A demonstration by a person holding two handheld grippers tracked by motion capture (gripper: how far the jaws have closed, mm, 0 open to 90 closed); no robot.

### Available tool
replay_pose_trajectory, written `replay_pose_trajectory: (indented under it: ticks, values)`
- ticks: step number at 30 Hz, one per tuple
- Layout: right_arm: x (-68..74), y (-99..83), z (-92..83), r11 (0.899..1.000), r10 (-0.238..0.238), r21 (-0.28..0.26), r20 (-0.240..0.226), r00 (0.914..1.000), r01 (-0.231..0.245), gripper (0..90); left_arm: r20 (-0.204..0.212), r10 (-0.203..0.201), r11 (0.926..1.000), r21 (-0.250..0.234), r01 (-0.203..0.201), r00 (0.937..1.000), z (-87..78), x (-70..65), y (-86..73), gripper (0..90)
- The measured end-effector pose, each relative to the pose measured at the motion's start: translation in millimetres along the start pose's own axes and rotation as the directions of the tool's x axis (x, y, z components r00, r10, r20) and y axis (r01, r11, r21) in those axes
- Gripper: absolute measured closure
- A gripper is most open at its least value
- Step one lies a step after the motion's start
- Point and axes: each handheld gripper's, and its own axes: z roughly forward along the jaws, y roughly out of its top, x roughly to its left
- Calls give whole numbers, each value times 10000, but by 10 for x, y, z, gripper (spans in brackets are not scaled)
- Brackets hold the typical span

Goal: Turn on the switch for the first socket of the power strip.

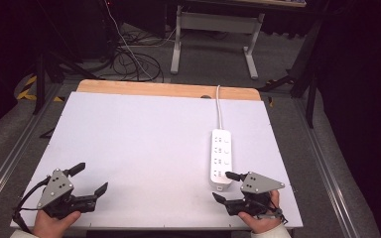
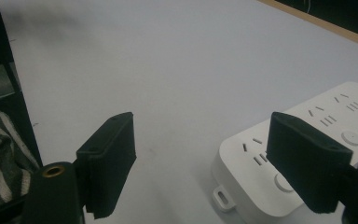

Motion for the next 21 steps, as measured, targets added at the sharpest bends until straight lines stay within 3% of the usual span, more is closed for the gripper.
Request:
replay_pose_trajectory:
  ticks: [3, 21]
  values:
    - [3, -1, 0, 10000, -7, -21, -23, 10000, 7, 245, -225, 151, 9999, -23, -152, 9996, -7, -2, 0, 107]
    - [1, 16, -3, 10000, -42, 2, -11, 10000, 42, 248, -254, 88, 9999, -94, -90, 9996, -20, -10, 0, 108]
